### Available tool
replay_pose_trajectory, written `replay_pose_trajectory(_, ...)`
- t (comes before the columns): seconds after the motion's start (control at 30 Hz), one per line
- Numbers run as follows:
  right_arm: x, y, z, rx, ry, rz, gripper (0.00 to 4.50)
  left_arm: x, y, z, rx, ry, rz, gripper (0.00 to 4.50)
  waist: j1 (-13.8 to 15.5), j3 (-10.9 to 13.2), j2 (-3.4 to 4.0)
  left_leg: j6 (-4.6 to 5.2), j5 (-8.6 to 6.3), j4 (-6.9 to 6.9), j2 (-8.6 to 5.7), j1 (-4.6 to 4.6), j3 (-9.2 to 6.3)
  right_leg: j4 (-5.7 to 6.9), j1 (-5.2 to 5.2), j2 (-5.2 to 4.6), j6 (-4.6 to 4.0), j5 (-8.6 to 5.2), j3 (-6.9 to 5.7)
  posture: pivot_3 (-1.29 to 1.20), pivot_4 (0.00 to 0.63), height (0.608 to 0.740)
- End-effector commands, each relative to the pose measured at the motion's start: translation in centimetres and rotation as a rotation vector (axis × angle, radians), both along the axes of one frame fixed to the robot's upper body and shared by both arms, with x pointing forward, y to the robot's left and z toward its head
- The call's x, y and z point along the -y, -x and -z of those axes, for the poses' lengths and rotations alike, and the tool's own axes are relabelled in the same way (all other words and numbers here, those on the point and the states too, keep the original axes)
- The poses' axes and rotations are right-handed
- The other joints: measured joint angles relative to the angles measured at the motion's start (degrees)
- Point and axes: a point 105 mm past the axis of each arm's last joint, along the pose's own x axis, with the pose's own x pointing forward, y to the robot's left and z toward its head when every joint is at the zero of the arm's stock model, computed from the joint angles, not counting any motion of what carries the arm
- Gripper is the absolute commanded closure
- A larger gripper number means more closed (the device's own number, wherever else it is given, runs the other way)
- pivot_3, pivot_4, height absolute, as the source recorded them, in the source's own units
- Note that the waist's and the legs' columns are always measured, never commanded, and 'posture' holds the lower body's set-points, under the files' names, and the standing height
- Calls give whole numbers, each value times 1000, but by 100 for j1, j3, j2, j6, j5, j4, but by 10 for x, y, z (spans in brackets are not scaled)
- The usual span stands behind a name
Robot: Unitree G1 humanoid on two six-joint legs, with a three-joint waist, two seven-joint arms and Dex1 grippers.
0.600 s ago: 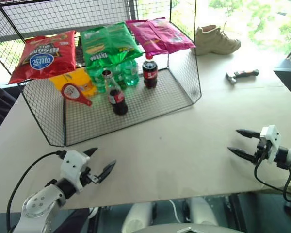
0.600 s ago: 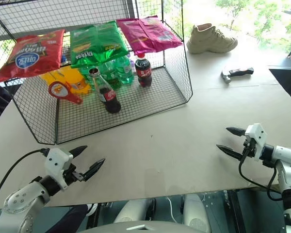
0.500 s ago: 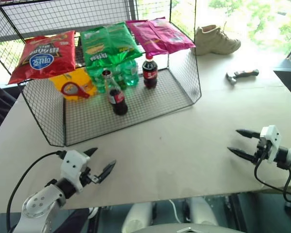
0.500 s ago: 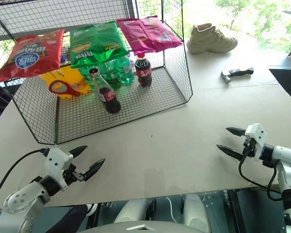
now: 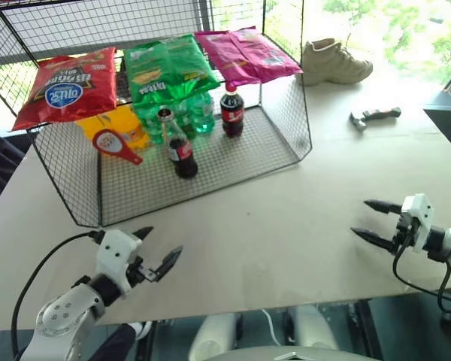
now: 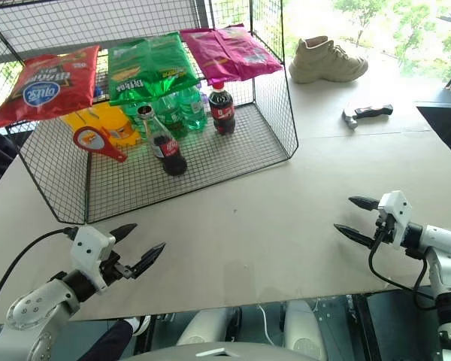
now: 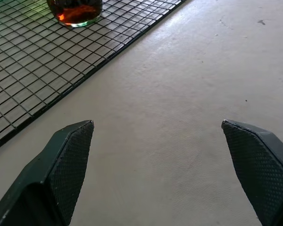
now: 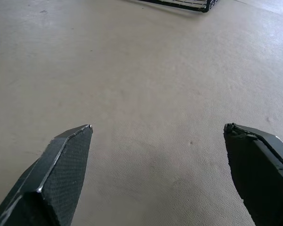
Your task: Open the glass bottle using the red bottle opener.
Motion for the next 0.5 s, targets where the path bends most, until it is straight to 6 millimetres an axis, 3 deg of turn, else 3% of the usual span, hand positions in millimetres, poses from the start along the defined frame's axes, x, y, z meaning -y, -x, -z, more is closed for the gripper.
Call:
replay_pose_trajectory(0.03, -1, 1, -10, 39, -2, -16, 33, 3, 1, -8, 28, -2, 8, 0, 0, 0, 0, 0, 0, 0, 0, 0, 0, 0, 0, 0, 0, 0, 0, 0, 150, 740)
replay_pose_trajectory(0.23, -2, 2, -11, 44, 0, -20, 33, 4, 0, -8, 34, 7, 0, 0, 0, 0, 0, 0, 0, 0, 0, 1, 1, 1, 0, 3, 0, 1, 1, 0, 150, 740)
replay_pose_trajectory(0.43, -28, 3, -25, 81, -54, -70, 33, -11, -19, -26, 169, 50, -153, 0, 8, 3, 0, 0, 0, 0, 0, 0, -1, 2, -1, 1, 1, 1, -1, 0, 150, 740)
replay_pose_trajectory(0.5, -50, 6, -39, 120, -103, -104, 33, -22, -29, -36, 232, 66, -238, 0, 10, 3, 0, -1, 1, 1, 2, 0, -4, 4, -1, 2, 6, 4, -2, 0, 150, 740)
